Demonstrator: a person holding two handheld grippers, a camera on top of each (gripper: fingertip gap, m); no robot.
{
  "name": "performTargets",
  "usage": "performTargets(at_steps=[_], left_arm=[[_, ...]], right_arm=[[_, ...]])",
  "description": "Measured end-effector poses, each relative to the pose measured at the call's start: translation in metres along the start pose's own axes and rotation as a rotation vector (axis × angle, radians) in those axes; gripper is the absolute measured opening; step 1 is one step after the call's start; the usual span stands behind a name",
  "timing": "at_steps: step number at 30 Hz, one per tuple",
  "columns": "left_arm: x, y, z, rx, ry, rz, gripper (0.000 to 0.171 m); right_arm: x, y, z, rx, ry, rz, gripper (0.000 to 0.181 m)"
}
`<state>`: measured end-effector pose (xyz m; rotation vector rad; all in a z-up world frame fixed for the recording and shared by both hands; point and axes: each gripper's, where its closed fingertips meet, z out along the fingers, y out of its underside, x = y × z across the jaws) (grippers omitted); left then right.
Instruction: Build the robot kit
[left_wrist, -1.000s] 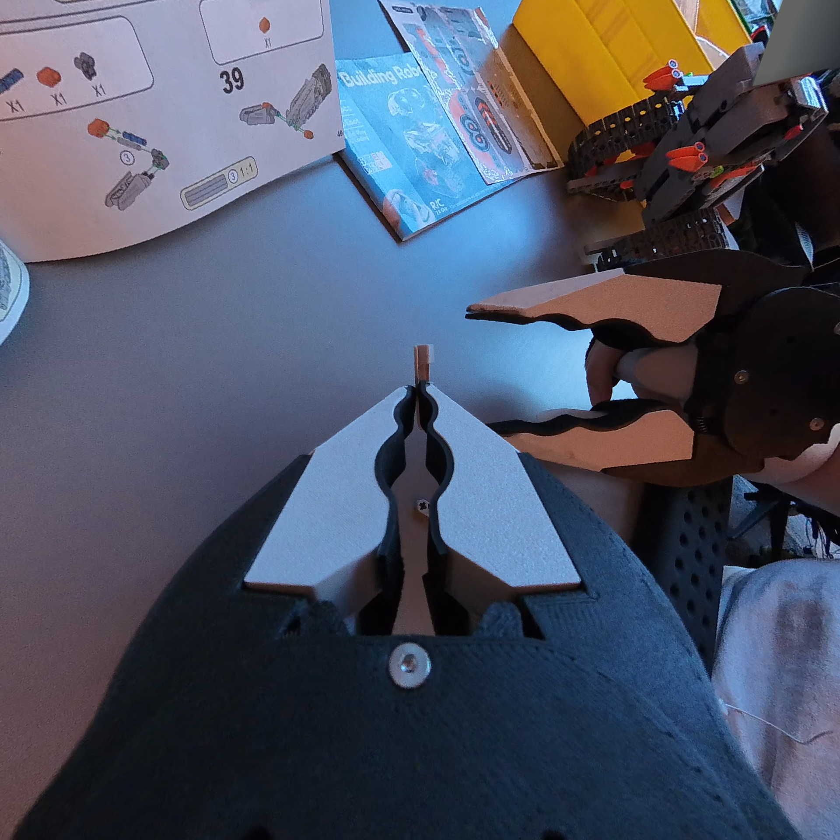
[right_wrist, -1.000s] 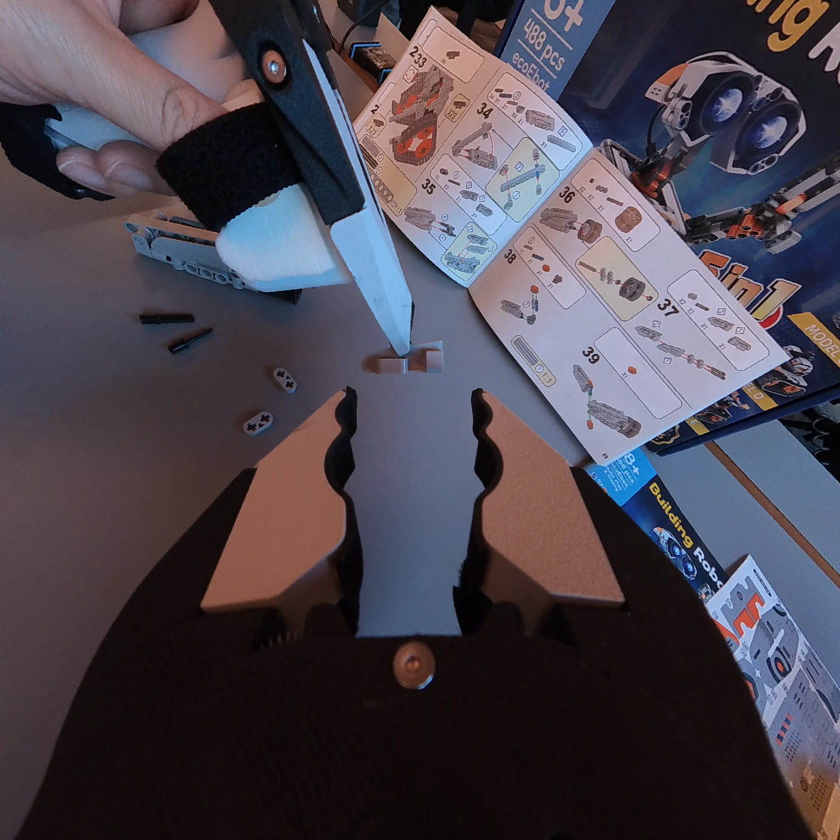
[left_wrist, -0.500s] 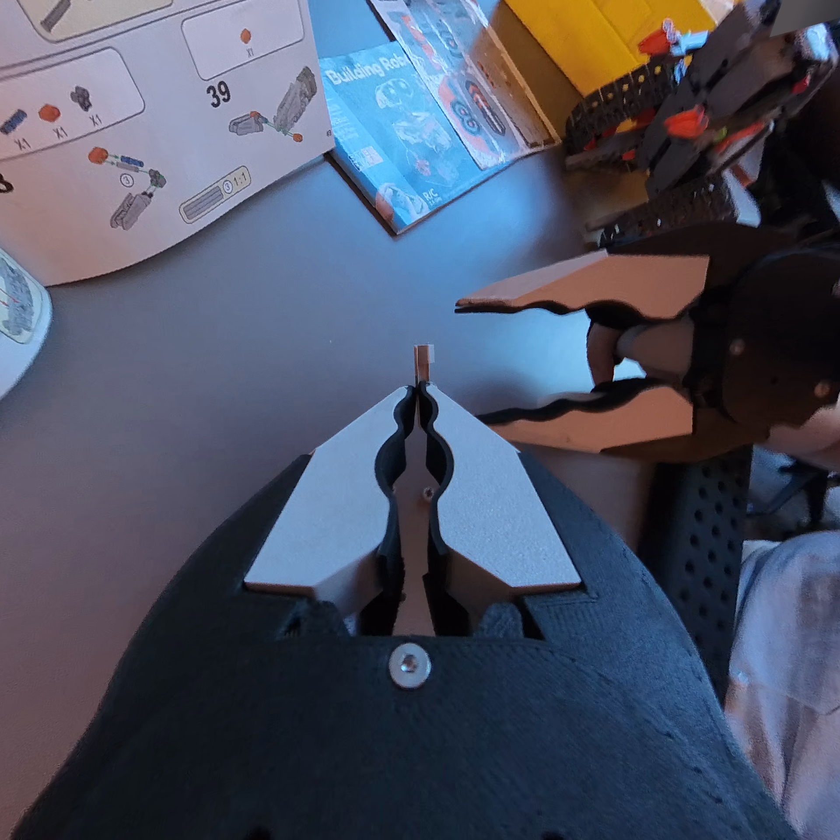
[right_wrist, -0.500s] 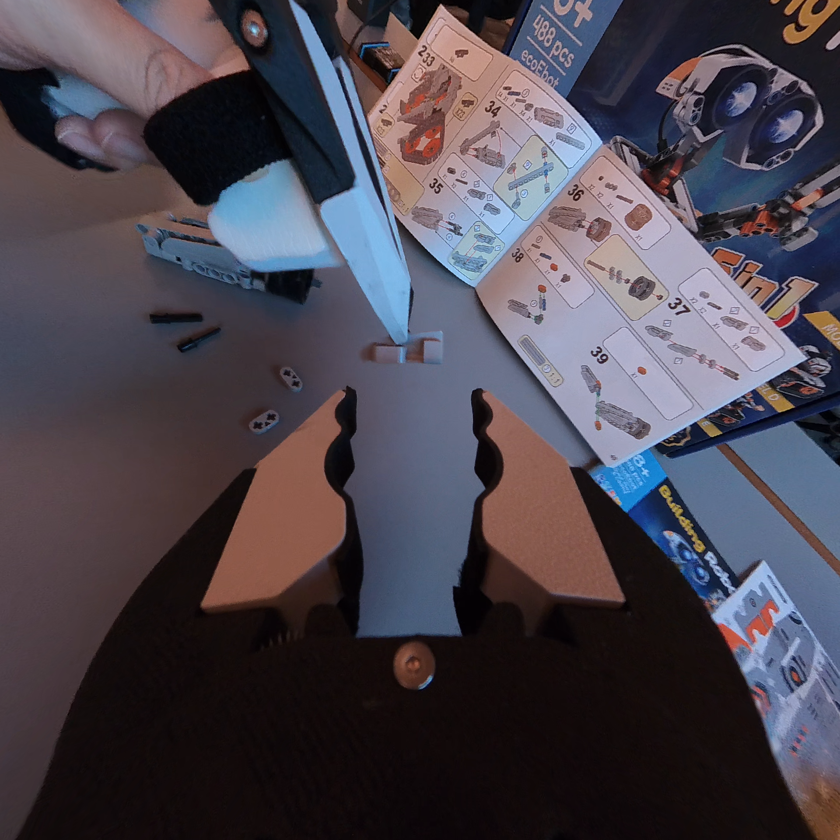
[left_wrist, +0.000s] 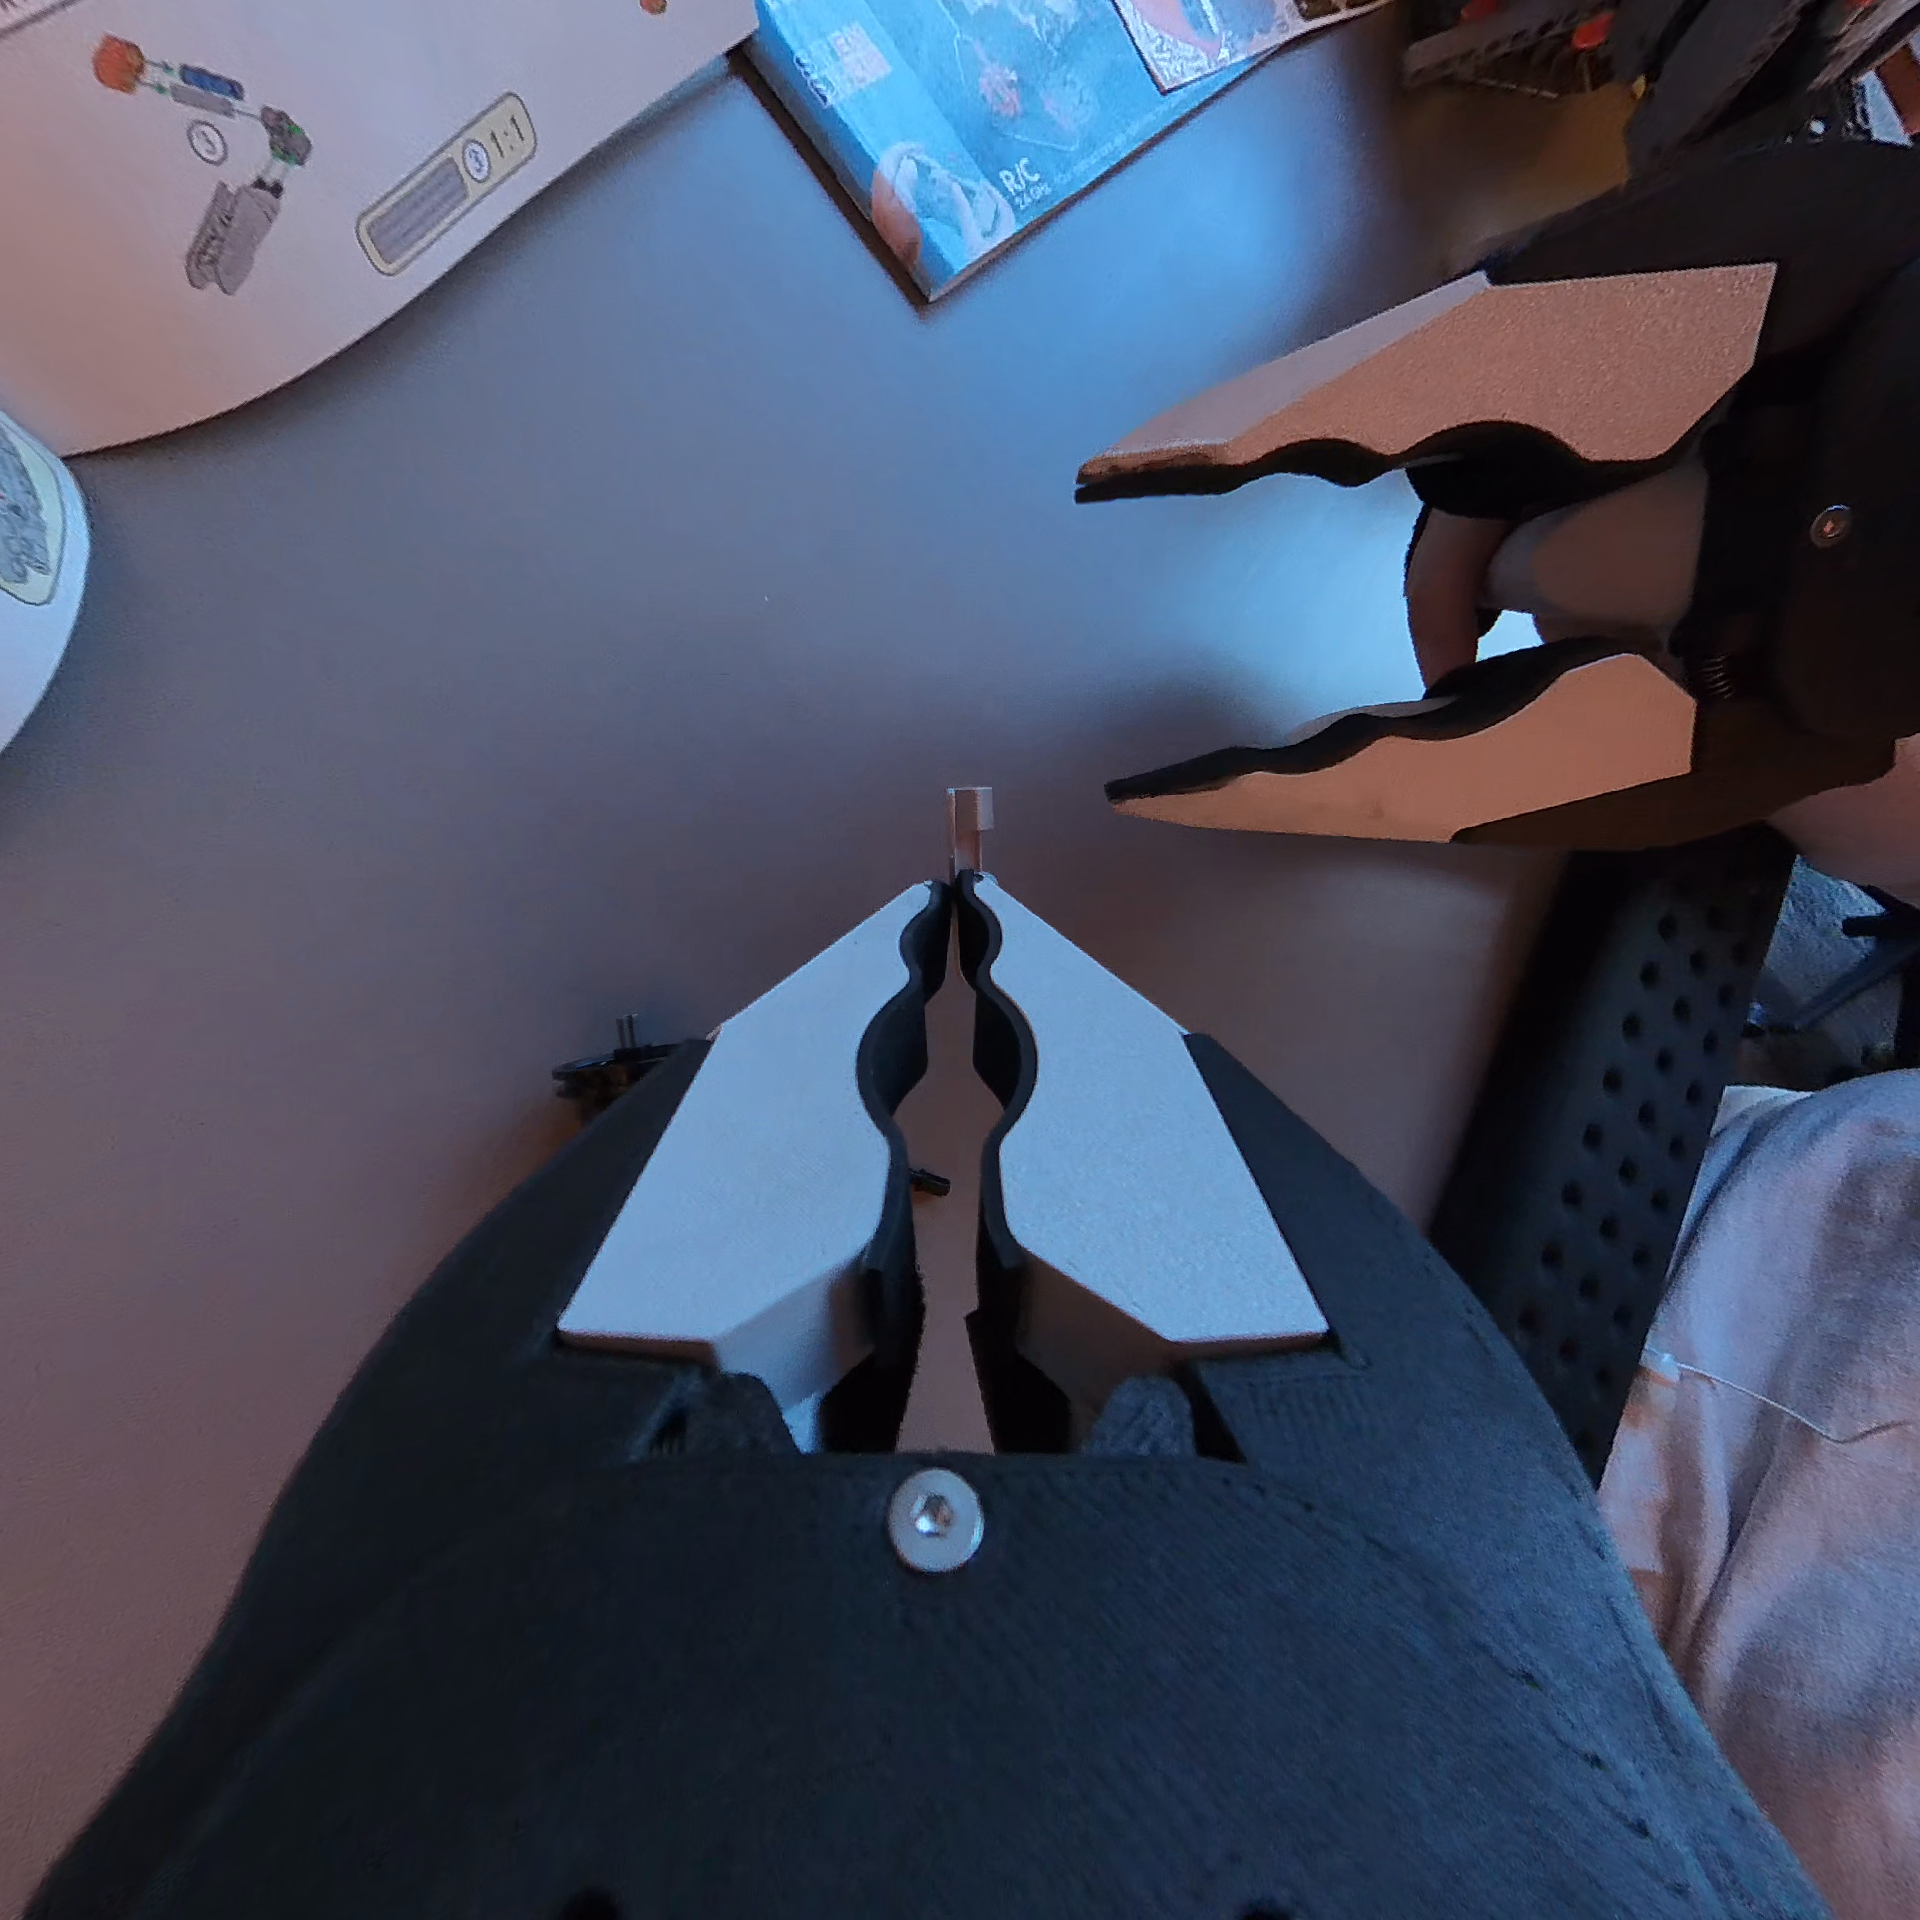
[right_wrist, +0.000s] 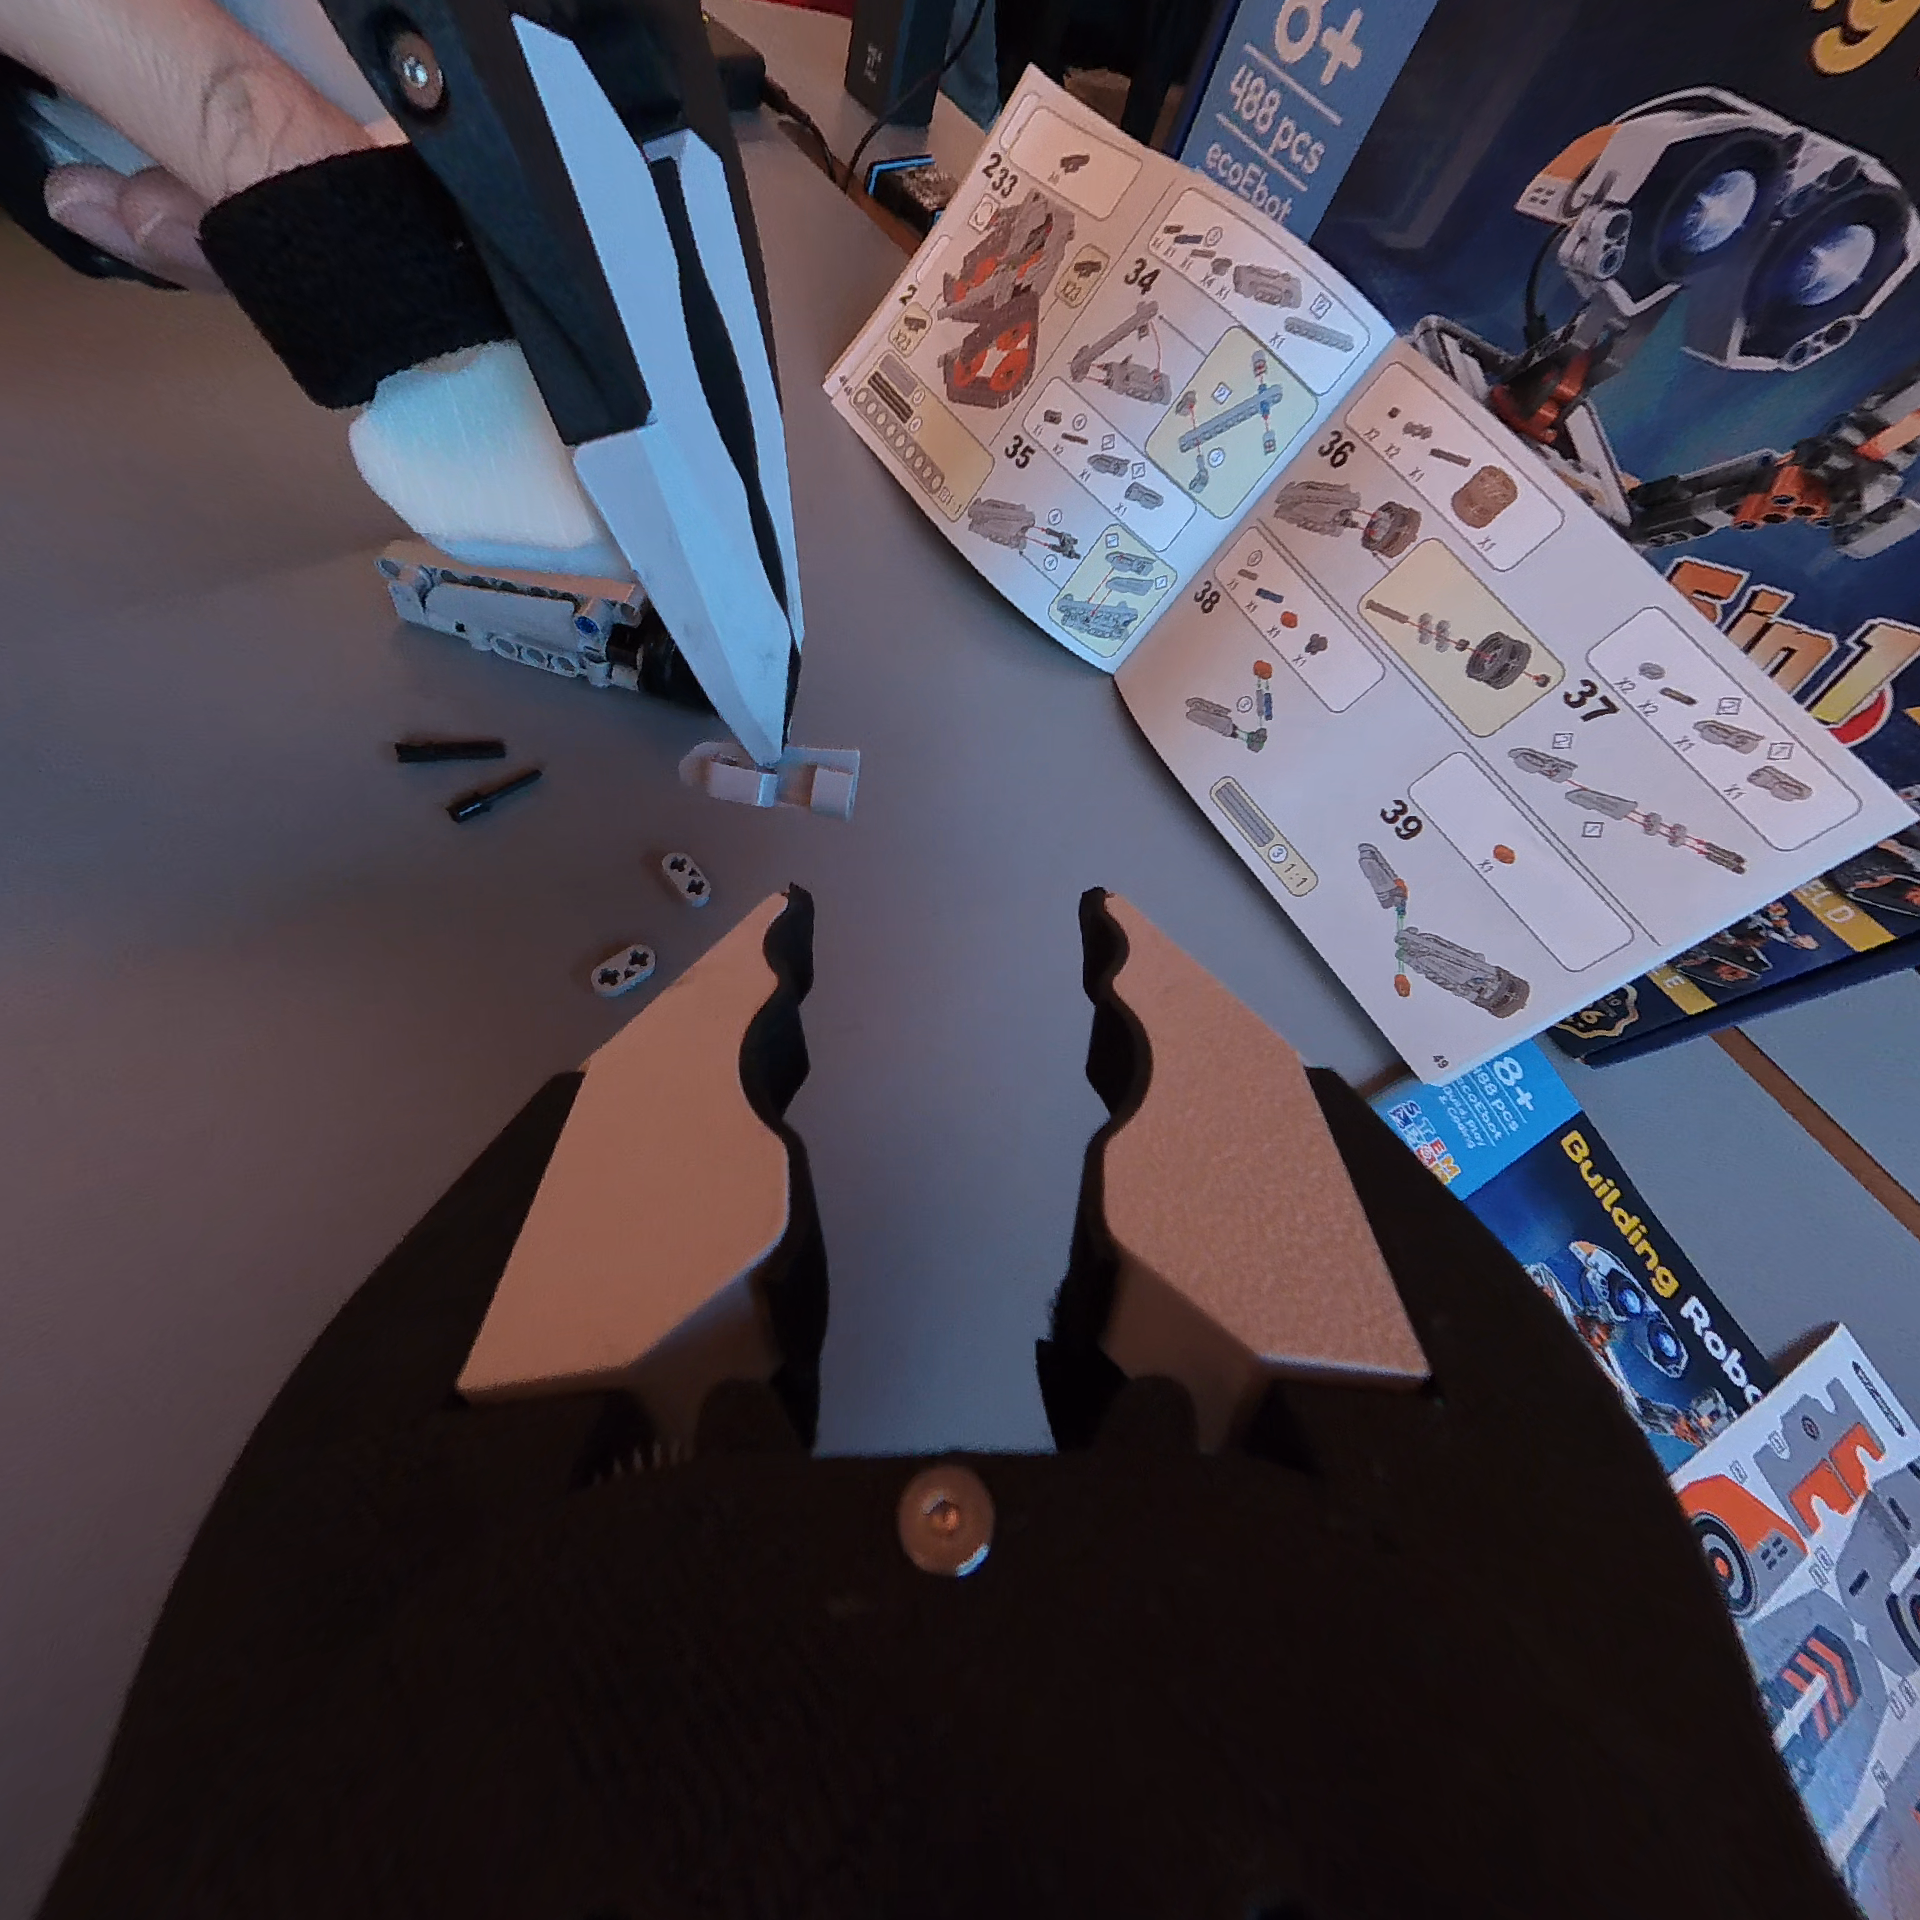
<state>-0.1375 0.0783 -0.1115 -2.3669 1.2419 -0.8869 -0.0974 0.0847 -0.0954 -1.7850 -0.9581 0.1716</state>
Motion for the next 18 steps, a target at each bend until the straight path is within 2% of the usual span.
performTargets(at_steps=[4,7,9,13,18], left_arm=[[0.002,0.004,0.003,-0.017,0.040,-0.033,0.000],[0.007,0.004,0.002,-0.002,0.153,-0.143,0.000],[0.002,0.003,-0.001,0.018,0.178,-0.216,0.000],[-0.011,0.003,-0.008,0.046,0.117,-0.259,0.000],[-0.018,0.005,-0.010,0.039,0.042,-0.236,0.000]], right_arm=[[0.001,0.003,0.001,-0.015,-0.004,0.017,0.050],[-0.001,0.005,0.002,-0.021,-0.039,0.067,0.050],[-0.004,0.006,0.002,-0.024,-0.068,0.093,0.050],[-0.011,0.006,0.004,-0.020,-0.129,0.099,0.051],[-0.026,0.006,0.005,-0.024,-0.197,0.096,0.049]])
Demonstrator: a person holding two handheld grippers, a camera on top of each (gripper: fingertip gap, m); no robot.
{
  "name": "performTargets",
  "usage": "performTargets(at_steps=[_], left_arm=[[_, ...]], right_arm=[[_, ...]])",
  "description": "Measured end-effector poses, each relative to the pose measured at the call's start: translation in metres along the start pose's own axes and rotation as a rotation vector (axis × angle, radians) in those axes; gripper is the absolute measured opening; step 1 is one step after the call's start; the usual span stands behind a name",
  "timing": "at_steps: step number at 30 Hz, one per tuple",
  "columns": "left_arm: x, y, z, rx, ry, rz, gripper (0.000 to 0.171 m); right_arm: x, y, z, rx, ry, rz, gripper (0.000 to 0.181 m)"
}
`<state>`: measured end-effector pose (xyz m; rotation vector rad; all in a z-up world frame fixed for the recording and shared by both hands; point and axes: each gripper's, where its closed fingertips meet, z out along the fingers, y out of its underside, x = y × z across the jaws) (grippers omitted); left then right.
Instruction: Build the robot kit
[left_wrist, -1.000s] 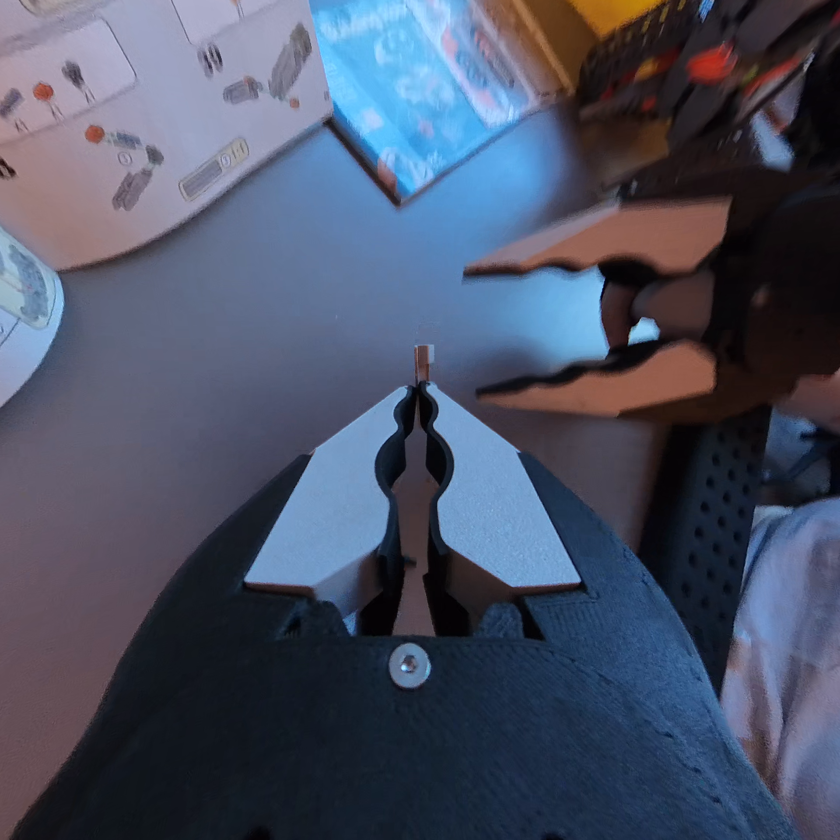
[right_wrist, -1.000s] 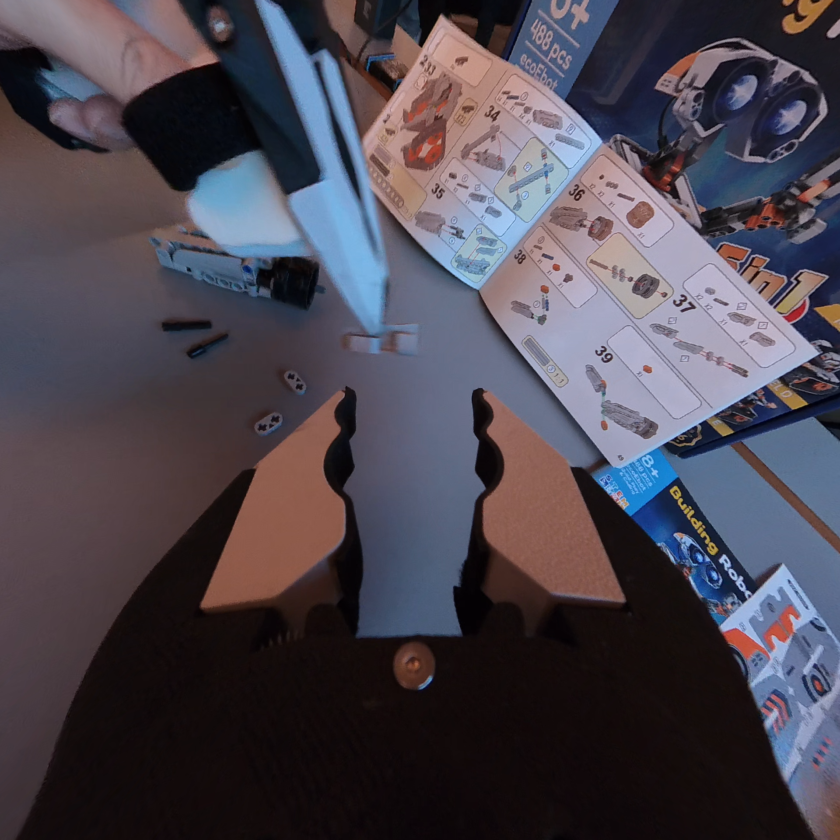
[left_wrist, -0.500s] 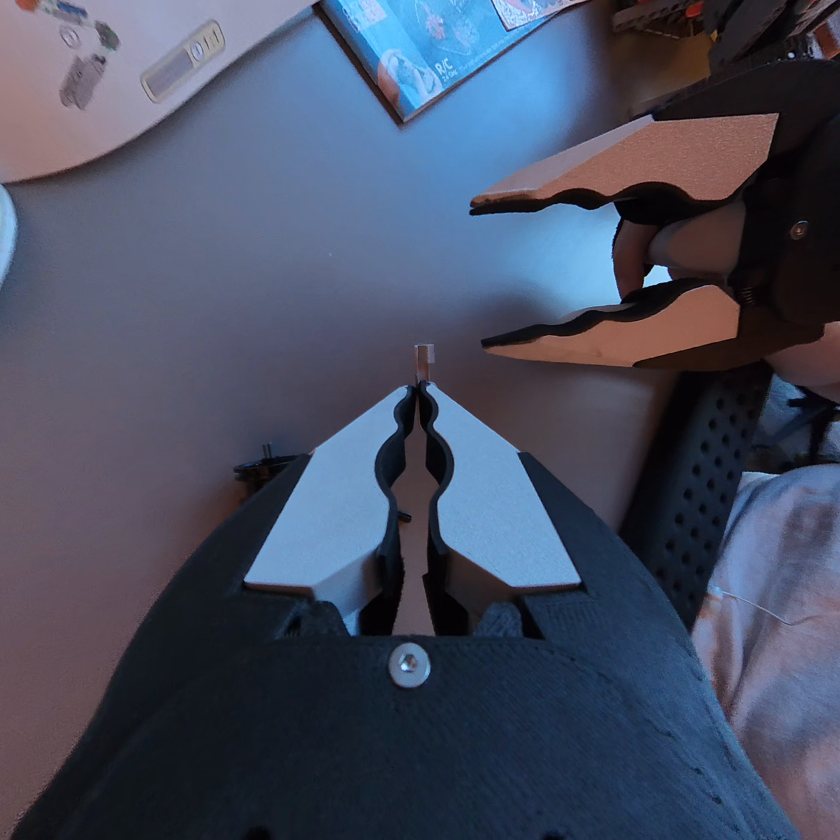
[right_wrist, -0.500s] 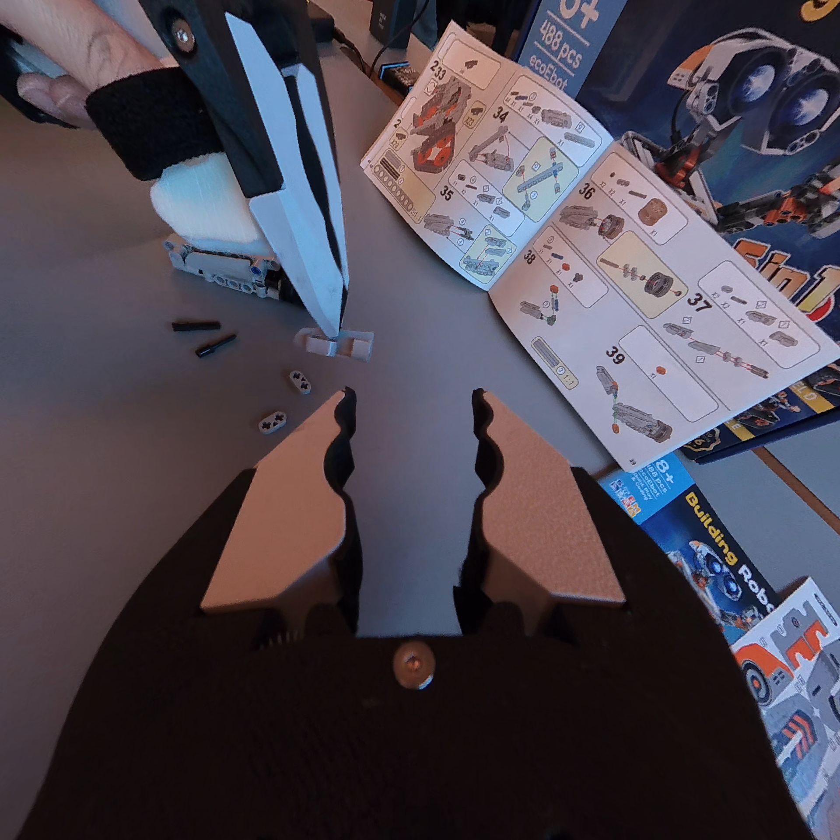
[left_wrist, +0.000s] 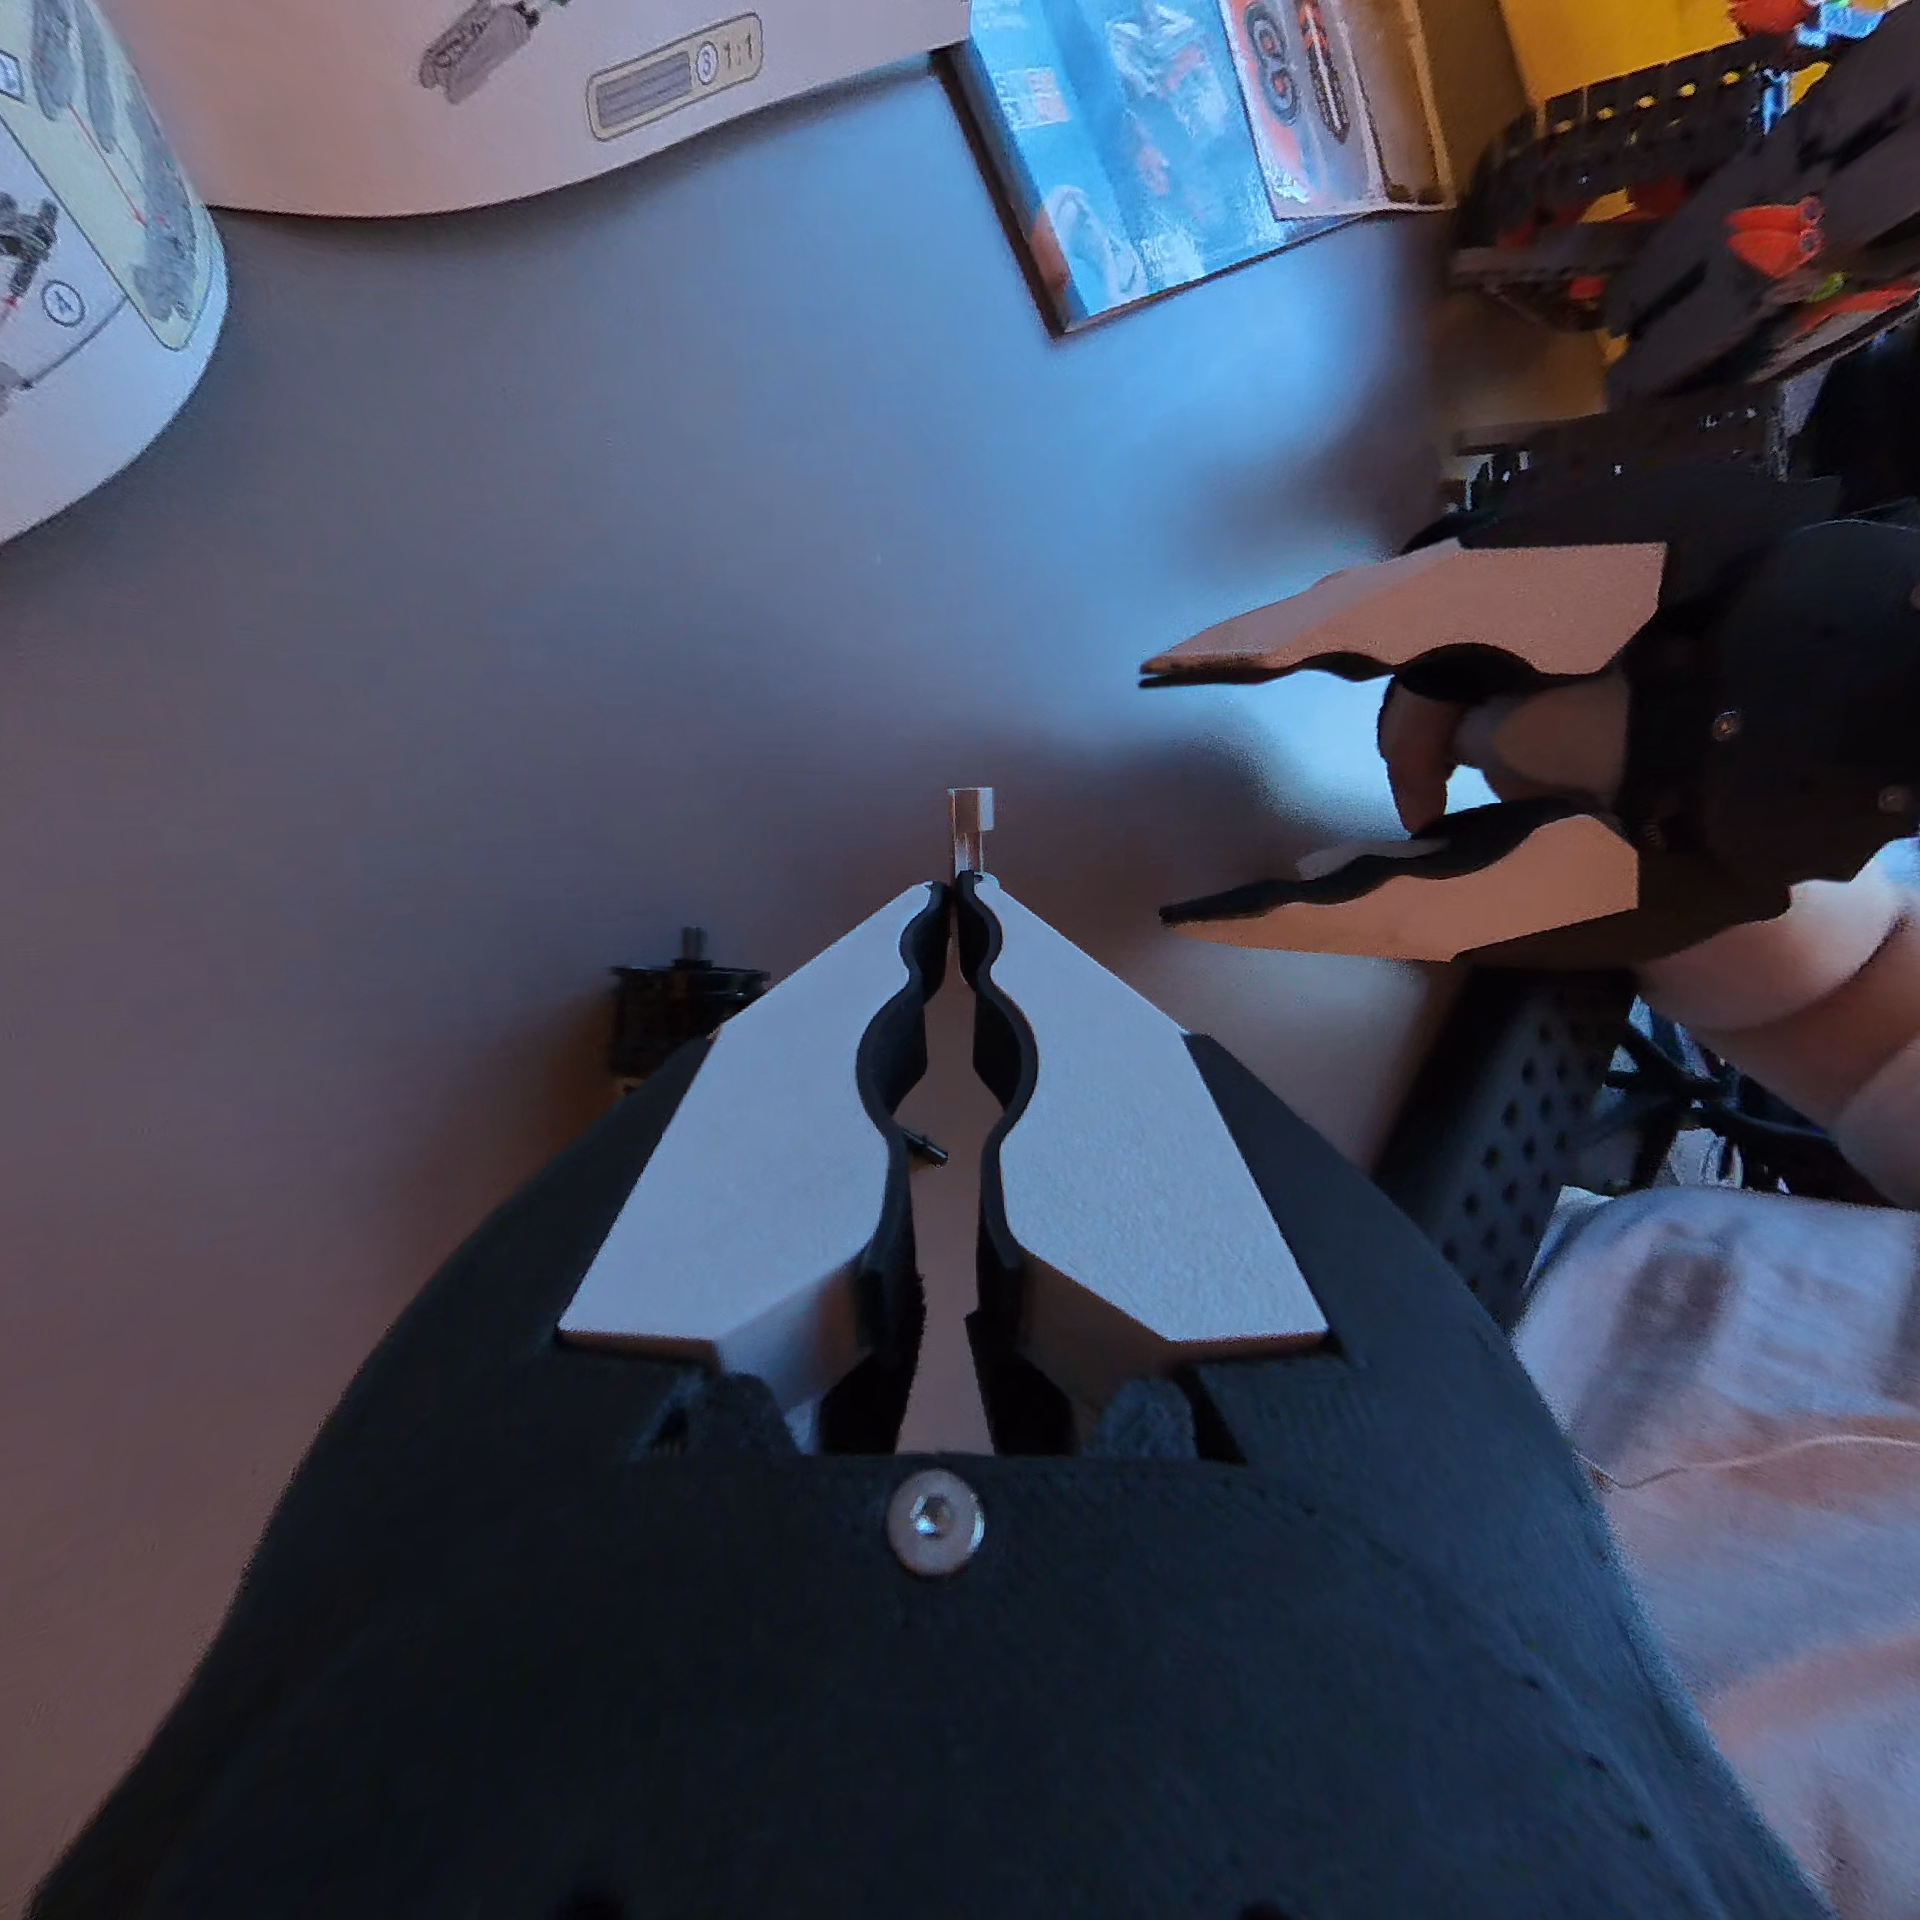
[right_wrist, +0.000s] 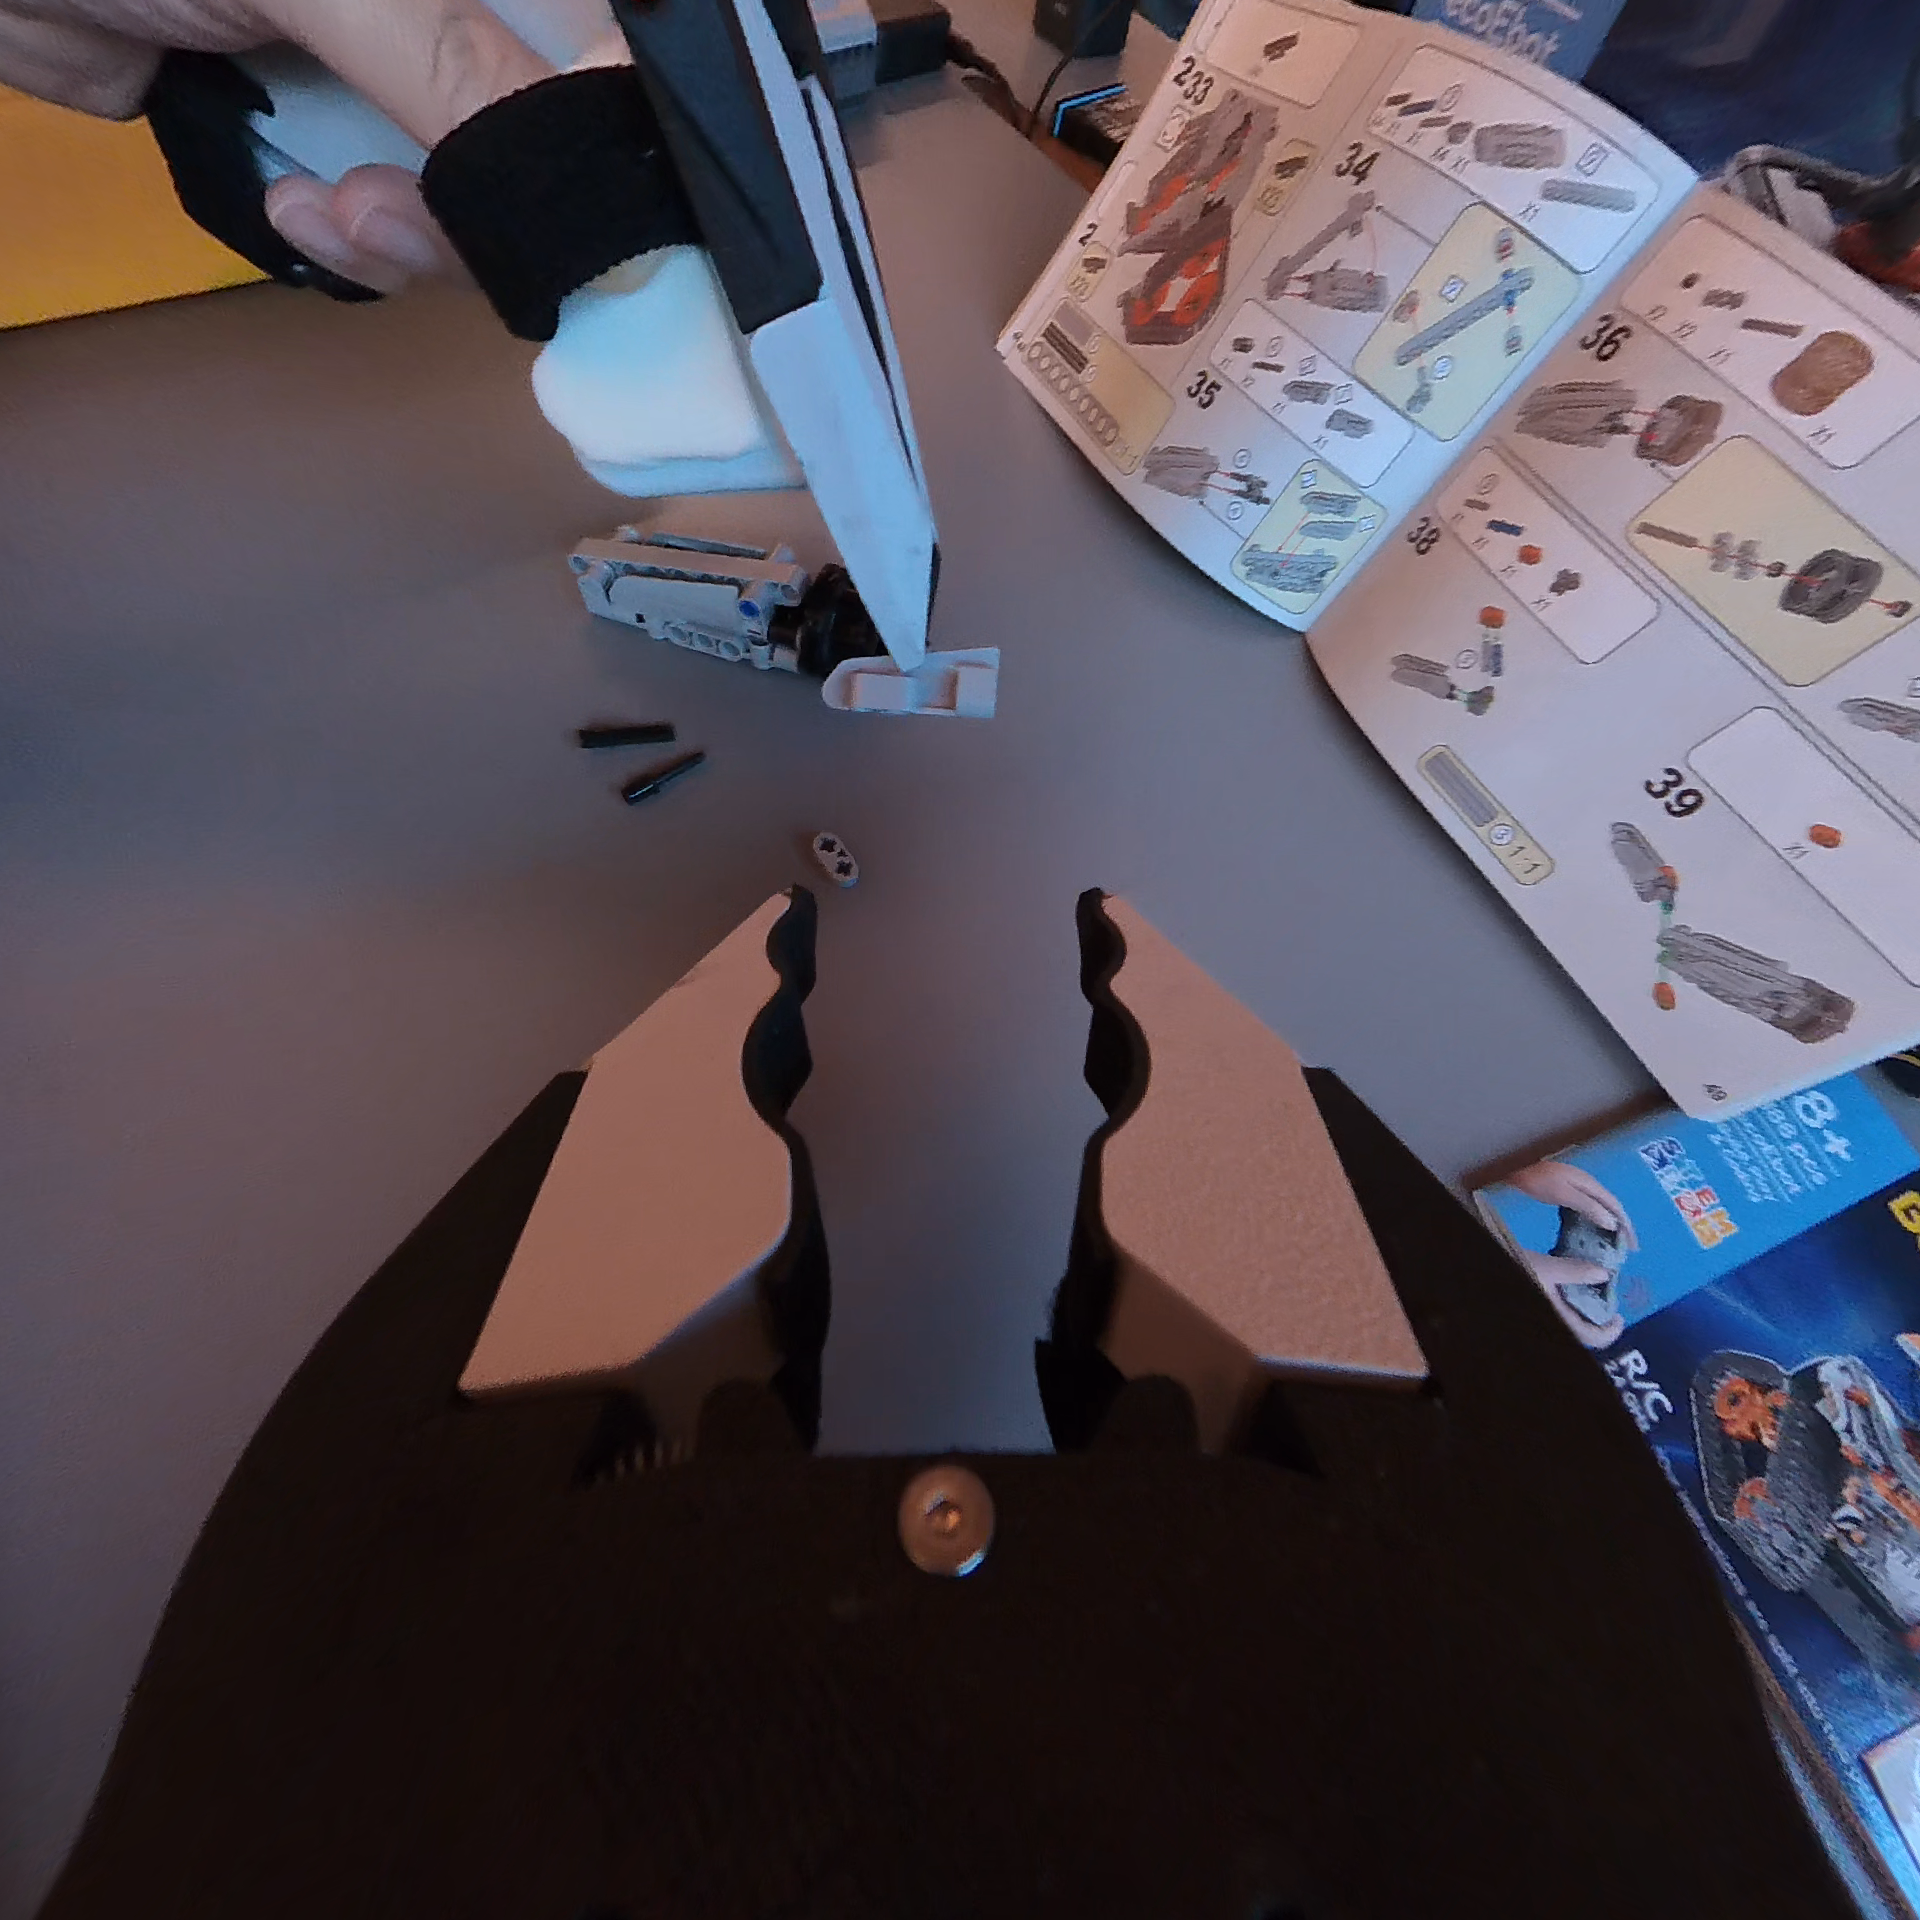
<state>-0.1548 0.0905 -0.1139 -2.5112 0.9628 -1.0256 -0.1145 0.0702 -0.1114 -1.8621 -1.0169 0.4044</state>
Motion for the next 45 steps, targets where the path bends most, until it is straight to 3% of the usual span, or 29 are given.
performTargets(at_steps=[9,12,18,31,45], left_arm=[[0.002,-0.002,0.003,0.002,-0.003,0.031,0.000],[0.007,-0.008,0.015,-0.020,-0.005,0.150,0.000],[-0.007,-0.025,0.038,-0.096,-0.189,0.368,0.000],[-0.031,-0.024,0.048,-0.151,-0.364,0.445,0.000],[-0.035,-0.027,0.050,-0.142,-0.420,0.483,0.001]], right_arm=[[-0.001,0.002,0.001,-0.013,-0.009,0.018,0.049],[0.000,0.005,0.002,-0.029,0.003,0.004,0.048],[-0.001,0.001,0.003,-0.018,0.025,-0.020,0.046],[0.002,0.006,0.006,-0.061,0.068,-0.108,0.045],[0.003,0.010,0.008,-0.083,0.075,-0.127,0.045]])
